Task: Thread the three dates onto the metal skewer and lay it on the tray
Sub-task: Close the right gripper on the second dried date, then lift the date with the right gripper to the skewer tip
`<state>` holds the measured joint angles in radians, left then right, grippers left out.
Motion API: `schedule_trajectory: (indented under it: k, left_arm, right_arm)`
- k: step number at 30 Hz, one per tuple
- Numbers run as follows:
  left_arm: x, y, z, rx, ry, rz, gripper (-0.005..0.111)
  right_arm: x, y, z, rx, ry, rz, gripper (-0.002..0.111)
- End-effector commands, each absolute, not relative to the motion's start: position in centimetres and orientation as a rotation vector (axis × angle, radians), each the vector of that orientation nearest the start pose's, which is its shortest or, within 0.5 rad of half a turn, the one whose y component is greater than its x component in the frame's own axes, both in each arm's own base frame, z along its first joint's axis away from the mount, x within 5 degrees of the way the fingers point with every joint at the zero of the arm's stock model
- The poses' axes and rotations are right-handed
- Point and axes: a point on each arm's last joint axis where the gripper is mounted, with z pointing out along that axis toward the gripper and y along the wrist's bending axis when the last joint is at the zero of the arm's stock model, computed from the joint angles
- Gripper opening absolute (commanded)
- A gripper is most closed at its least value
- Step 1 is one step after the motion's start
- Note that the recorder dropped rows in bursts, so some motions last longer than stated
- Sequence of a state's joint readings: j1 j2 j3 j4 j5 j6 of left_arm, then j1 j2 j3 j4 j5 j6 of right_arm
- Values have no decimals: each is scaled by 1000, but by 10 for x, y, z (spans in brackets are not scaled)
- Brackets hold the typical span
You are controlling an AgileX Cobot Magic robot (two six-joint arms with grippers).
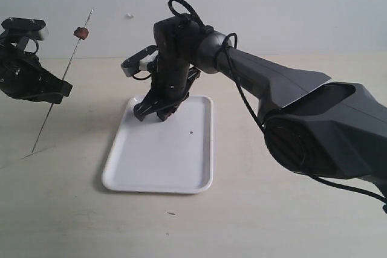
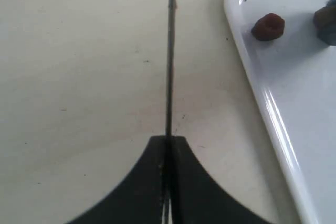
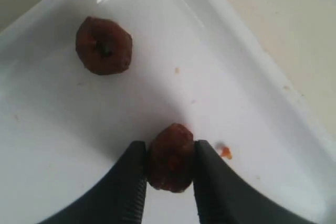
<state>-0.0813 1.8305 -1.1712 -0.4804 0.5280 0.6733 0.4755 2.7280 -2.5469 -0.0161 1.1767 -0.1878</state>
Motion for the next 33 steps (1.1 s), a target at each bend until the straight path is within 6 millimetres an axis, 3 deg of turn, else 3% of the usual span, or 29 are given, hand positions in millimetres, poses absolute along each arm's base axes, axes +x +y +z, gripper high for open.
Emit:
schedule_trajectory:
  k: [1, 5, 7, 13, 21, 26, 29, 33]
  left_arm:
    - [375, -51, 195, 493, 2532, -251, 0]
    - [374, -52, 194, 495, 2536, -255, 0]
    - [373, -52, 194, 503, 2550, -266, 0]
    - [371, -53, 193, 522, 2566, -278, 0]
    - [366, -54, 191, 610, 2600, -302, 0]
    - [358, -59, 190, 934, 2551, -325, 0]
    - [358, -59, 190, 1019, 2512, -305, 0]
    - [357, -71, 190, 1134, 2443, -282, 0]
  right_arm:
    - [489, 249, 147, -914, 2664, 33, 29]
    - [487, 249, 177, -895, 2615, 49, 29]
    - [483, 252, 193, -852, 2610, 220, 25]
    - [485, 246, 208, -753, 2599, 570, 24]
    - [505, 195, 224, -556, 2551, 869, 24]
    - [515, 151, 232, -486, 2489, 986, 24]
    - [520, 129, 228, -427, 2489, 1003, 24]
    - [522, 116, 224, -408, 2429, 1119, 24]
